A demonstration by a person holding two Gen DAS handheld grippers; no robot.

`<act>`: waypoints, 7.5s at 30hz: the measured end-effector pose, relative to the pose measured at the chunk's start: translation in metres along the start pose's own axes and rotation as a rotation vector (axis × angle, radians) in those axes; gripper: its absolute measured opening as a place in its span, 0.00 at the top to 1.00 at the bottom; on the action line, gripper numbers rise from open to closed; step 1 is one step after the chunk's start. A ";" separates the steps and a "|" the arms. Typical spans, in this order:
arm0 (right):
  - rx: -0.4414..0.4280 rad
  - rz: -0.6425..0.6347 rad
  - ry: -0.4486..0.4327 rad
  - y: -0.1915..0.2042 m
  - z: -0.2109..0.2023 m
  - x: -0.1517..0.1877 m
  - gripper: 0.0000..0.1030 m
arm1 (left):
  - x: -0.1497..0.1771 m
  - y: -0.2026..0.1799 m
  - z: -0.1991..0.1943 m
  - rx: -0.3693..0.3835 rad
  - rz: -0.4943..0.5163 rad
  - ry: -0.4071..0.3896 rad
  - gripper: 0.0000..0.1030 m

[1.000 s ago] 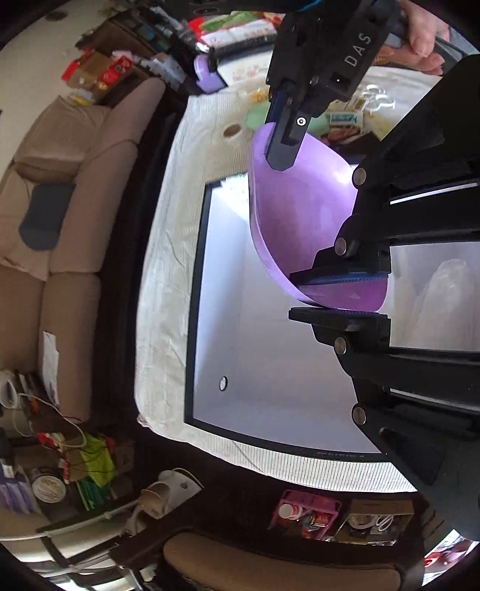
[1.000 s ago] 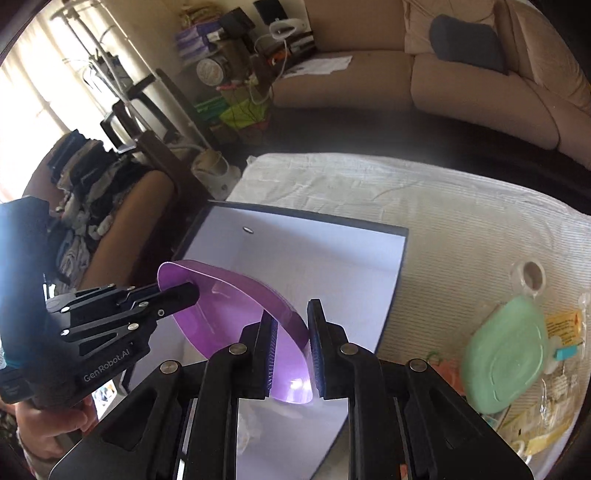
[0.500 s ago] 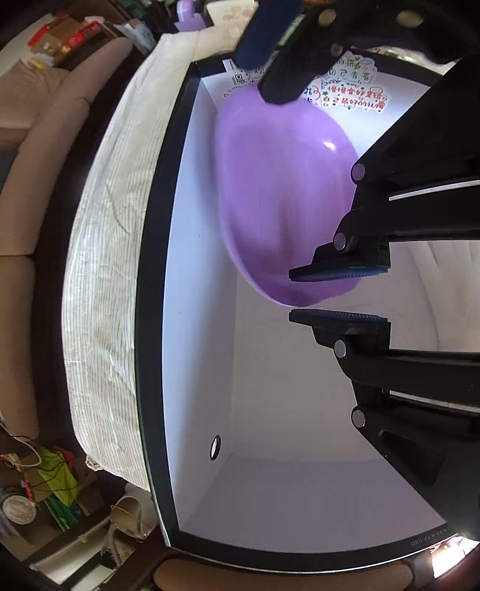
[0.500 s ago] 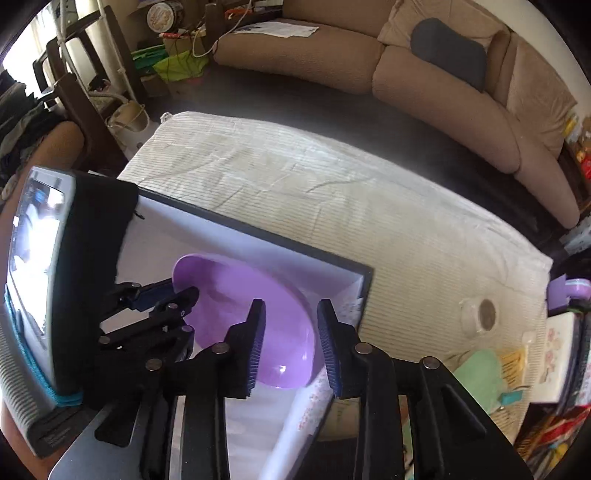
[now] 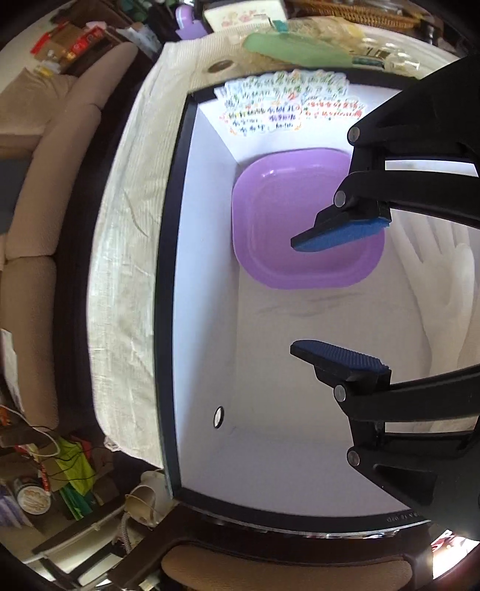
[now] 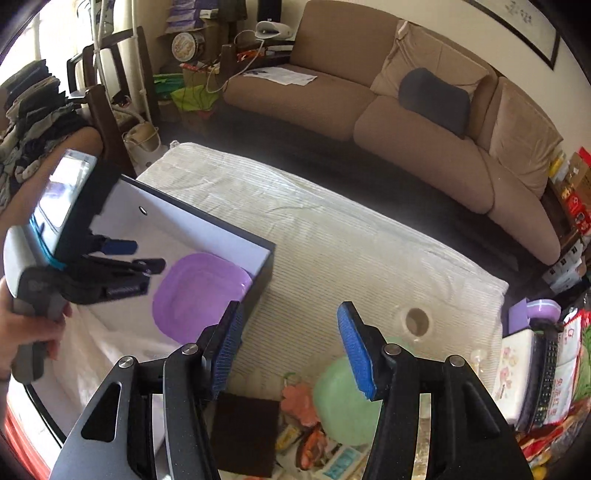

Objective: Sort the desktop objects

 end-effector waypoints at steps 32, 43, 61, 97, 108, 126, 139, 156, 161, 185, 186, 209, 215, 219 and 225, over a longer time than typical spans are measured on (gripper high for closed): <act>-0.380 0.456 -0.112 -0.171 0.025 0.145 0.38 | 0.012 -0.228 0.046 0.499 -0.292 -0.054 0.24; -0.380 0.487 -0.196 -0.184 0.026 0.125 0.38 | 0.022 -0.209 0.070 0.594 -0.447 -0.044 0.24; -0.291 0.202 -0.175 -0.128 0.000 0.144 0.19 | 0.002 -0.278 0.009 0.716 -0.187 -0.005 0.83; -0.766 0.791 0.037 -0.232 -0.026 0.218 0.79 | 0.071 -0.284 -0.009 0.520 0.168 -0.023 0.95; -0.544 0.495 0.069 -0.159 -0.062 0.168 0.83 | 0.061 -0.218 -0.090 0.438 0.238 -0.052 0.97; -0.486 0.251 0.214 0.112 0.036 -0.006 0.83 | 0.055 0.085 -0.095 0.091 -0.042 -0.018 0.95; -0.350 0.279 0.352 0.163 0.169 -0.007 0.70 | 0.046 0.116 0.005 -0.154 -0.025 0.070 0.95; -0.203 0.159 0.320 0.147 0.165 -0.011 0.63 | 0.038 0.105 0.008 -0.159 -0.048 0.077 0.73; -0.208 0.196 0.365 0.154 0.182 0.000 0.63 | 0.045 0.098 0.000 -0.043 -0.100 0.055 0.72; -0.146 0.195 0.333 0.154 0.187 -0.018 0.78 | 0.058 0.077 -0.001 -0.072 -0.039 0.053 0.53; -0.144 0.194 0.320 0.151 0.181 -0.022 0.76 | 0.059 0.074 0.001 -0.085 -0.024 0.061 0.52; -0.279 0.210 -0.078 -0.036 -0.094 0.098 0.03 | 0.114 -0.027 -0.134 0.145 -0.044 -0.242 0.00; -0.209 0.391 -0.104 -0.118 -0.124 0.149 0.00 | 0.115 -0.123 -0.148 0.223 -0.019 -0.214 0.00; -0.210 0.506 -0.110 -0.158 -0.133 0.189 0.00 | 0.127 -0.183 -0.138 0.302 -0.047 -0.180 0.00; -0.141 0.616 -0.097 -0.200 -0.122 0.236 0.00 | 0.166 -0.225 -0.089 0.132 -0.055 -0.161 0.00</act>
Point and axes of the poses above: each gripper's, at about its wrist camera, not at the fingertips, and z roughly the way its jaws point, y to its left, x to its underside, the point moved 5 cm from there along z, roughly the way its jaws point, and after that the axes turned 7 degrees about z, right-handed, at the moved point
